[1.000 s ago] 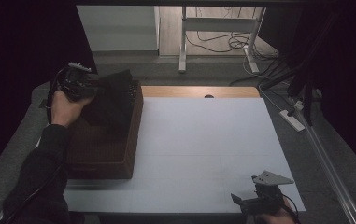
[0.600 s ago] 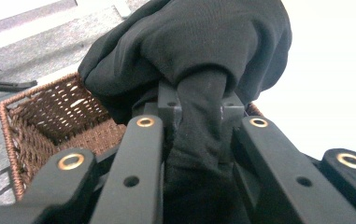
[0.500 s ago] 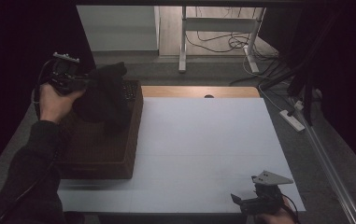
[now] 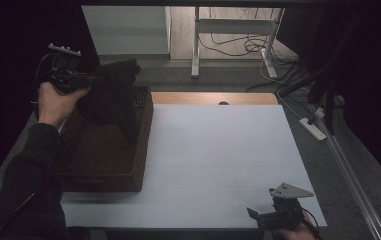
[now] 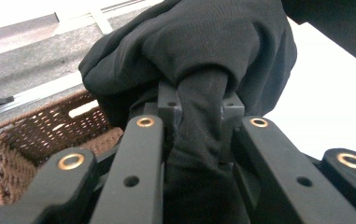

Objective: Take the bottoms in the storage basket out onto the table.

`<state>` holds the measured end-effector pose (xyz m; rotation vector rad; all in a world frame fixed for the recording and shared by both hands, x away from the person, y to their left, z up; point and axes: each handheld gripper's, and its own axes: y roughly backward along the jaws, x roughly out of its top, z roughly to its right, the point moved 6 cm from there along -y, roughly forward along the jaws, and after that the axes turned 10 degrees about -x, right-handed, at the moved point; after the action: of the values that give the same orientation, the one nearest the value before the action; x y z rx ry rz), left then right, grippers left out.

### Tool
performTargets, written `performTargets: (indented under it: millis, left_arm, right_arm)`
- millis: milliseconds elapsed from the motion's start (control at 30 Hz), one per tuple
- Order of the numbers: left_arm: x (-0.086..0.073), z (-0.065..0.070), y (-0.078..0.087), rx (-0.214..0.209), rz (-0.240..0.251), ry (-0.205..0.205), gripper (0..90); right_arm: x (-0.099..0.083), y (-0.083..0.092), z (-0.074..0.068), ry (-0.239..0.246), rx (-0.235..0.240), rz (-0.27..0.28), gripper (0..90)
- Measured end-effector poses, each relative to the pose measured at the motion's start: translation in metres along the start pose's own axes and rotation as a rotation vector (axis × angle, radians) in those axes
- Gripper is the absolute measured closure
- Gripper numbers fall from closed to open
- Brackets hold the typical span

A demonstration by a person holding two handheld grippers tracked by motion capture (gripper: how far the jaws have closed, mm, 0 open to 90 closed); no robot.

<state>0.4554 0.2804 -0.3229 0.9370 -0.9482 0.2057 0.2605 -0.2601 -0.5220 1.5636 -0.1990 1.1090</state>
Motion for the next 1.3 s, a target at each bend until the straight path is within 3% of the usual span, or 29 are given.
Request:
performTargets:
  millis: [333, 667, 1300]
  left_arm:
    - [0.015, 0.015, 0.002, -0.033, 0.021, -0.020, 76.9]
    - [0.029, 0.040, -0.002, -0.095, 0.045, -0.064, 76.8]
    - [0.056, 0.089, -0.027, -0.211, 0.074, -0.152, 76.9]
  right_arm:
    - [0.000, 0.000, 0.000, 0.002, -0.001, -0.001, 0.0]
    - [0.000, 0.000, 0.000, 0.005, 0.000, 0.001, 0.0]
    - [0.000, 0.000, 0.000, 0.003, 0.002, 0.002, 0.0]
